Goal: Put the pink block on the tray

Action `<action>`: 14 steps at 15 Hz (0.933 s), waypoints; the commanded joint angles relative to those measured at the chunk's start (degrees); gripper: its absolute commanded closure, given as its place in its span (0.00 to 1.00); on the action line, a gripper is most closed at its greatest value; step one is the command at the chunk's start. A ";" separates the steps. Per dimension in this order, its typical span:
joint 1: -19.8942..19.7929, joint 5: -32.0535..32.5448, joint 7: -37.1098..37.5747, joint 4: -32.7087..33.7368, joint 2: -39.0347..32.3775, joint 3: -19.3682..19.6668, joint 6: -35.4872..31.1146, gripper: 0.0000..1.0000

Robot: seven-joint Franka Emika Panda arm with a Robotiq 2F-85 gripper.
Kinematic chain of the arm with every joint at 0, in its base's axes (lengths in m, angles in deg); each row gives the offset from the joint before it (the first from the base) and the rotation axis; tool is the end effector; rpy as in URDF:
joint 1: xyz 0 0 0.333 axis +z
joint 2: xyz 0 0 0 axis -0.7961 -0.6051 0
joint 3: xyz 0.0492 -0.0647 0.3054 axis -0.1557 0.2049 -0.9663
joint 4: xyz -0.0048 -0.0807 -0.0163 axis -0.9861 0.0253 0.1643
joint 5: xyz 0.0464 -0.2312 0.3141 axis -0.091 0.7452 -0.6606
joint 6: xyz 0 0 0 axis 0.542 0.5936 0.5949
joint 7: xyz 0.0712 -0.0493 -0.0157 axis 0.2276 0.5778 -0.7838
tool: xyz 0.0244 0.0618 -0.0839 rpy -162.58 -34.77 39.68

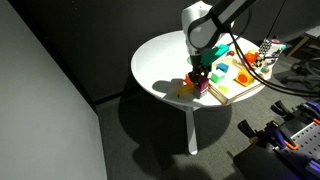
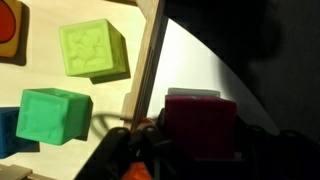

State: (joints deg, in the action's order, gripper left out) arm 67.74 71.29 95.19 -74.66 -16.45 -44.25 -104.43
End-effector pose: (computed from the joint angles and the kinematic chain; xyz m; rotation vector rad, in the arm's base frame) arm 0.5573 0.1935 0.1799 2.9925 0.3084 -0.3886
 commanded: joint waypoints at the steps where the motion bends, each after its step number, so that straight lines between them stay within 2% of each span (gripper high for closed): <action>1: -0.35 0.50 -1.01 1.44 0.49 -0.04 2.70 0.69; 7: -1.87 -0.14 -1.25 0.33 2.71 0.57 2.83 0.72; 14: -5.26 -0.94 -1.71 3.32 1.73 1.82 4.10 0.72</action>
State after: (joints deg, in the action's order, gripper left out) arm 63.60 71.26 94.62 -73.56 -14.63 -42.72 -102.89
